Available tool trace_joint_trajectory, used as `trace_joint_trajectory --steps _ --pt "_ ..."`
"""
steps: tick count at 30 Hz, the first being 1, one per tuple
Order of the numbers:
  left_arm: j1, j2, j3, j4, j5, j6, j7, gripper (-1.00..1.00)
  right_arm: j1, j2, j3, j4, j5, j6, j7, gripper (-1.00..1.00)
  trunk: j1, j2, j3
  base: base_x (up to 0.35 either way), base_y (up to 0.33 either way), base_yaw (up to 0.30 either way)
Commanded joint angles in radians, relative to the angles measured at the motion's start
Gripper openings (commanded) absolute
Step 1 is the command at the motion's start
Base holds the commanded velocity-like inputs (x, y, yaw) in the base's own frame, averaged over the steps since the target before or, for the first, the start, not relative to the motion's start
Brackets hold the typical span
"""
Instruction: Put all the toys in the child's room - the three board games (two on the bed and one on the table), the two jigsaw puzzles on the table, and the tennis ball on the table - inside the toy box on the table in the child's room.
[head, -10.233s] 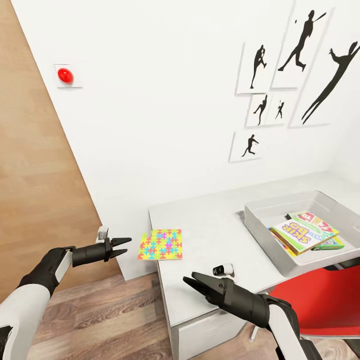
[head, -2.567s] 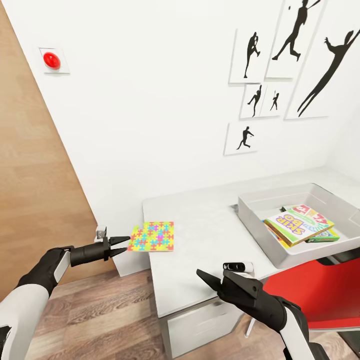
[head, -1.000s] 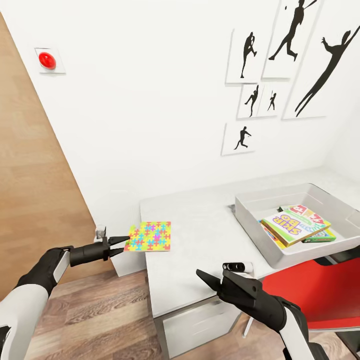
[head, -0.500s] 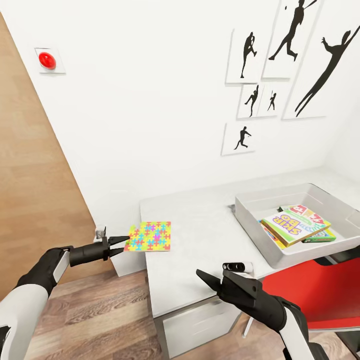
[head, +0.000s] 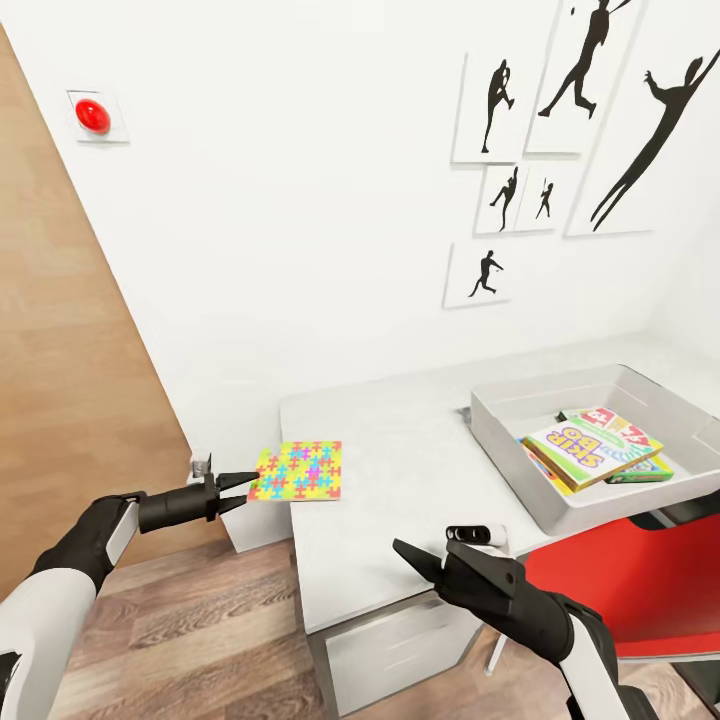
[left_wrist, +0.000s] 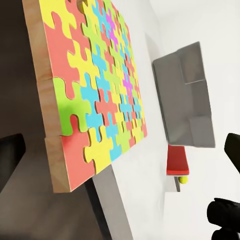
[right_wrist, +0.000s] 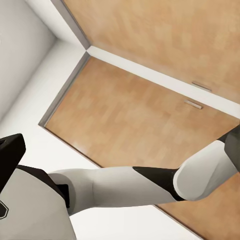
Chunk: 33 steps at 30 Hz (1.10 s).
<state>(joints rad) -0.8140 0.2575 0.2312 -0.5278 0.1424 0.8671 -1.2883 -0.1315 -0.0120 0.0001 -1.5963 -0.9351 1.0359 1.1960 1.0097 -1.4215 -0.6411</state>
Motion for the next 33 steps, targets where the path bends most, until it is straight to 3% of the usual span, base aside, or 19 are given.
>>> trace_joint_trajectory --steps 1,7,11,33 --pt "-0.001 0.000 0.001 0.000 0.002 0.008 -0.002 1.00 0.000 0.000 0.000 0.000 -0.001 0.004 0.002 1.00 0.000 0.000 -0.001 0.000 0.000 0.000" --pt "-0.001 0.000 0.001 0.000 0.002 0.008 -0.002 1.00 0.001 0.001 0.000 0.000 -0.001 0.003 0.002 1.00 0.000 0.000 -0.001 0.000 0.000 0.000" --pt "-0.001 0.000 0.001 0.000 0.002 0.009 -0.002 1.00 0.001 0.001 0.000 0.001 -0.001 0.003 0.002 1.00 0.015 -0.028 -0.013 0.000 0.000 0.000" --pt "-0.001 -0.001 0.000 0.000 0.002 0.007 -0.001 1.00 0.001 0.001 0.001 0.000 -0.001 0.003 0.002 1.00 0.015 -0.028 -0.013 0.000 -0.021 0.000"
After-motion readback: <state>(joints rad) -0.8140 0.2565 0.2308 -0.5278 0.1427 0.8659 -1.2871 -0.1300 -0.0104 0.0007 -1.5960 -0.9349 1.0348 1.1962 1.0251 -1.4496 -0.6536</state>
